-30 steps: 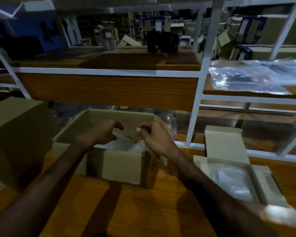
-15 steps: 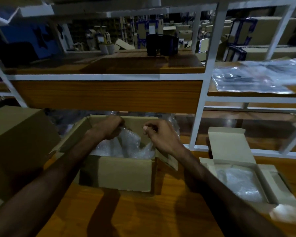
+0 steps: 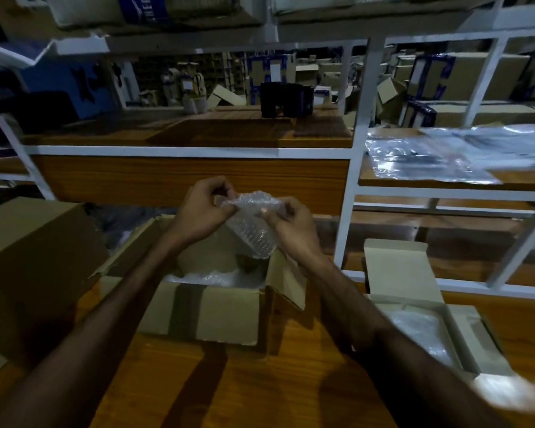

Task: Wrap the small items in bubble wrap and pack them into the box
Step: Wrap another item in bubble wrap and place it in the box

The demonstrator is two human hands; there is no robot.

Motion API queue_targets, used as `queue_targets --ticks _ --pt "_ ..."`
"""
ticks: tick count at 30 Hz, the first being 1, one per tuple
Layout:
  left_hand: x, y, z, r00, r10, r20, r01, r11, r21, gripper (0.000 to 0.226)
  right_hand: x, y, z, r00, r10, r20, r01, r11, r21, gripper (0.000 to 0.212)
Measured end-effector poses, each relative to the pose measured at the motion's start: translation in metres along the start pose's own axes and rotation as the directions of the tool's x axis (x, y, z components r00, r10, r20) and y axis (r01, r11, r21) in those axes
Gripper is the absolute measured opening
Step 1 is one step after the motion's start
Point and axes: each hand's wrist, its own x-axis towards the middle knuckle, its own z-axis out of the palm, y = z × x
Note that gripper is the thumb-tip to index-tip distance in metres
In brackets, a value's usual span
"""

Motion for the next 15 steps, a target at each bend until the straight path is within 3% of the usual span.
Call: queue_targets --ticks 2,5,10,13,15 --pt "-0.004 0.002 0.004 0.999 0.015 -0.043 -0.015 1.000 -0.003 0.016 -0.003 -0.005 -0.010 1.000 -0.005 0.000 0.005 0.994 0.110 0.033" --pt "-0.012 0.014 0.014 0.999 -0.010 -0.044 0.009 1.000 -0.024 0.024 -0.007 -0.013 -0.020 0.999 -0.045 0.009 0.044 0.992 0.115 0.041" --pt "-0.023 0.040 0.022 0.980 -0.048 0.195 0.071 0.991 -0.116 0.028 -0.014 -0.026 -0.036 0.978 -0.207 0.038 0.206 0.978 0.020 0.044" --pt "-0.023 0.059 0.018 0.936 0.034 0.351 0.082 0.947 -0.309 0.057 -0.019 -0.037 -0.051 0.954 -0.285 0.088 0.284 0.958 0.026 0.040" --pt "-0.022 0.076 0.019 0.910 0.108 0.401 0.067 0.915 -0.399 0.051 -0.022 -0.042 -0.063 0.938 -0.321 0.128 0.322 0.947 0.015 0.040"
